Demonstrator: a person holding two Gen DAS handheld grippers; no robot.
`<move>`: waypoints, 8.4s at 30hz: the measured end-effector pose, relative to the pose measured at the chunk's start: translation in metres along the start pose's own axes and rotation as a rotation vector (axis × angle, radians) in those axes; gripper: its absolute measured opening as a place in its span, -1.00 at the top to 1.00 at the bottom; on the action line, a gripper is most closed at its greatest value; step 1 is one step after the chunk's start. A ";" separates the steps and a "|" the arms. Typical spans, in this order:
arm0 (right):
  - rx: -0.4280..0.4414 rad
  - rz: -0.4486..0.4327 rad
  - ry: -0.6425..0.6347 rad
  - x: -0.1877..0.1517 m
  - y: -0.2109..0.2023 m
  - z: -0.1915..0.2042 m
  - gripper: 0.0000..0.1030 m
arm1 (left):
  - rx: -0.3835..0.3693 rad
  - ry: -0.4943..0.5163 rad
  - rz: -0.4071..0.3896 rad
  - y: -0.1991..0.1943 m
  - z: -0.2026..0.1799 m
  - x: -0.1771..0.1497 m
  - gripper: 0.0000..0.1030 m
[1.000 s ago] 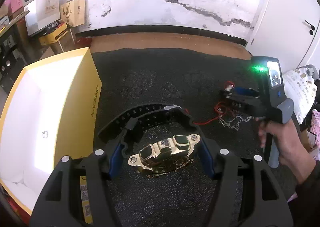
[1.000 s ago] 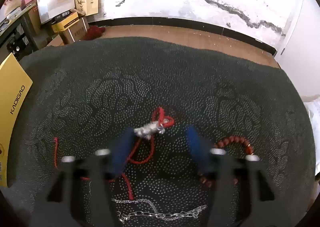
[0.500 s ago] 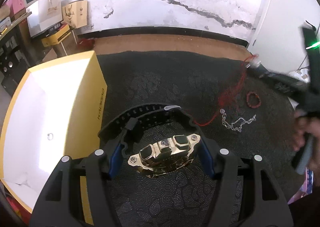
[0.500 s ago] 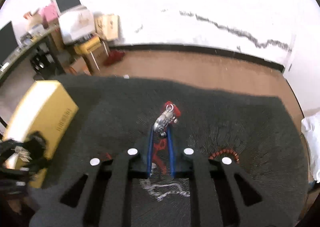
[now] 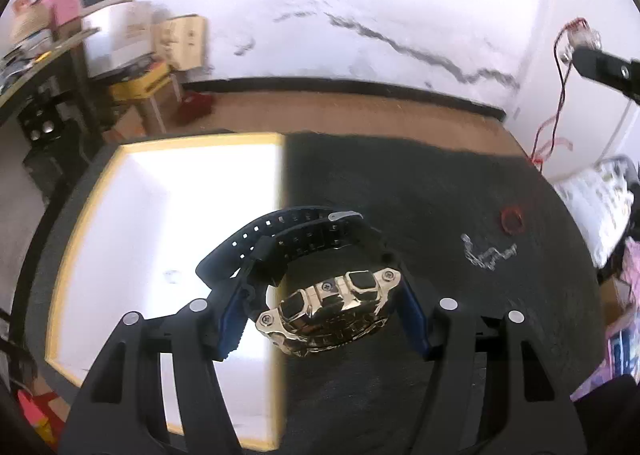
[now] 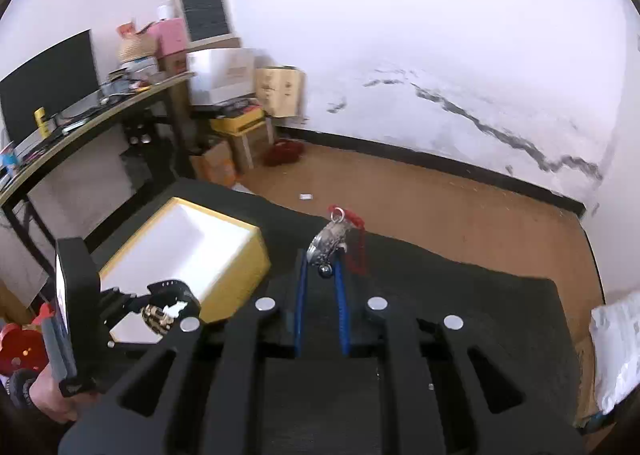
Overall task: Organize jewelry
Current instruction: 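Lift the watch with the left tool while the right tool grasps the red cord charm, then carry the red cord with chain into the box and open the right tool, then lower the gold watch into the box and open the left tool, then move both tools back toward the red bead bracelet on the rug, then close the left tool on the silver chain while the right tool grasps the red bead bracelet, then carry the chain and bracelet over the white box with both tools, then open the right tool to drop the bracelet into the box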
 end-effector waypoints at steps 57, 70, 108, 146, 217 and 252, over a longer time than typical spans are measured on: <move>-0.061 0.047 -0.078 -0.091 0.102 0.115 -0.84 | 0.214 -0.173 0.061 0.031 0.183 -0.020 -0.22; -0.127 0.052 0.091 -0.134 0.089 0.039 -0.84 | 0.310 -0.115 0.123 0.071 0.161 -0.015 -0.22; -0.396 0.040 0.563 -0.269 -0.045 -0.202 -0.85 | -0.090 0.260 0.071 0.136 -0.174 -0.044 -0.82; -0.333 0.060 0.544 -0.286 -0.052 -0.220 -0.85 | -0.085 0.324 0.093 0.194 -0.265 -0.094 0.80; 0.126 0.084 0.012 -0.041 0.117 0.102 0.72 | 0.129 -0.106 -0.130 -0.032 0.094 0.030 0.90; 0.185 0.075 -0.184 -0.043 0.180 0.235 -0.71 | 0.216 -0.219 -0.070 -0.019 0.208 -0.003 0.90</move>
Point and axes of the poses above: each gripper's, at about its wrist camera, not at the fingertips, and y roughly the way its jaws point, z to its left, x to its top, the point moved 4 cm from there along y, roughly the way its jaws point, and after that the axes turned 10 degrees about -y, right-handed, at the moved point
